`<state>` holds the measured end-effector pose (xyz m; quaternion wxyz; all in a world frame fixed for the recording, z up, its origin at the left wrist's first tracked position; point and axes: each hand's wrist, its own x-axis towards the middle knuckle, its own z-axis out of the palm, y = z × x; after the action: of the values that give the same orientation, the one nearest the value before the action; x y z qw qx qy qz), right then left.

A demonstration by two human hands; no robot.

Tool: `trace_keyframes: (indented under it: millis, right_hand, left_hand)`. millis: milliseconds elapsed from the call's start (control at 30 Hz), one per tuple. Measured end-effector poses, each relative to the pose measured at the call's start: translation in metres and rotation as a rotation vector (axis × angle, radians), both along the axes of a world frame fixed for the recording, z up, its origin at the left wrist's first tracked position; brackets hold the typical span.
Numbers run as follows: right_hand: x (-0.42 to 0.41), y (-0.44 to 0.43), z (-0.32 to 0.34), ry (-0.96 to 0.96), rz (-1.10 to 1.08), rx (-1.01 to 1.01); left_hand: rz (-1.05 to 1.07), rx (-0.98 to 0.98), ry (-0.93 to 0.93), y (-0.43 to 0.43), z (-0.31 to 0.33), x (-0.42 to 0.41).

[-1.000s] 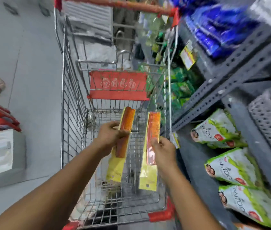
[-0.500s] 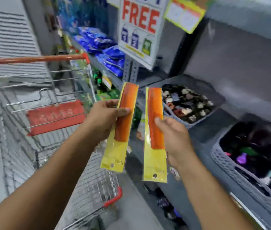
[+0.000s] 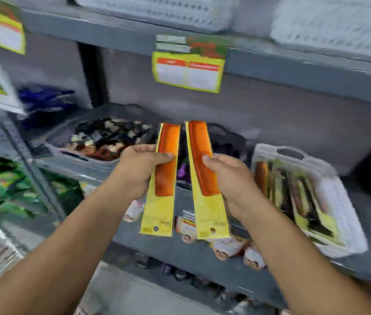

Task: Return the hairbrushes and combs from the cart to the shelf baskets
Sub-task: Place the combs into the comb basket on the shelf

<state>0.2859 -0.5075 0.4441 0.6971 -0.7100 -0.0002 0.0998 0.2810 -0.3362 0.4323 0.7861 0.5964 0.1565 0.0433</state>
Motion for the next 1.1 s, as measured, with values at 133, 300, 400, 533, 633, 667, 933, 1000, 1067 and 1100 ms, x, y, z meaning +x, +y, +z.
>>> trace_keyframes:
  millis: [133, 300, 400, 533, 633, 667, 933, 1000, 1067, 1100]
  right_hand:
    - [0.004, -0.067, -0.004, 0.007, -0.156, 0.023]
    - [0.0, -0.129, -0.006, 0.027, -0.276, 0.084]
    - [0.002, -0.165, -0.009, 0.048, -0.36, 0.098]
    - [0.008, -0.204, -0.016, 0.055, -0.451, 0.067]
    - [0.017, -0.227, -0.024, 0.083, -0.471, 0.045]
    - [0.021, -0.234, -0.028, 0.086, -0.481, 0.025]
    - [0.062, -0.271, -0.055, 0.08, -0.507, -0.191]
    - [0.072, -0.273, -0.062, 0.075, -0.504, -0.271]
    - [0.08, -0.273, -0.068, 0.07, -0.502, -0.331]
    - [0.083, -0.273, -0.069, 0.075, -0.503, -0.345]
  left_hand:
    - [-0.158, 0.01, 0.018, -0.074, -0.003, 0.024]
    - [-0.295, 0.046, 0.049, -0.145, -0.006, 0.045]
    - [-0.354, 0.065, 0.066, -0.181, -0.011, 0.058]
    - [-0.4, 0.072, 0.127, -0.219, -0.017, 0.074]
    - [-0.41, 0.106, 0.139, -0.24, -0.024, 0.087]
    - [-0.407, 0.111, 0.144, -0.247, -0.027, 0.093]
    - [-0.306, 0.396, 0.139, -0.29, -0.051, 0.132]
    - [-0.266, 0.54, 0.149, -0.295, -0.056, 0.139]
    - [-0.262, 0.608, 0.155, -0.298, -0.06, 0.143]
    - [-0.265, 0.613, 0.161, -0.3, -0.061, 0.144]
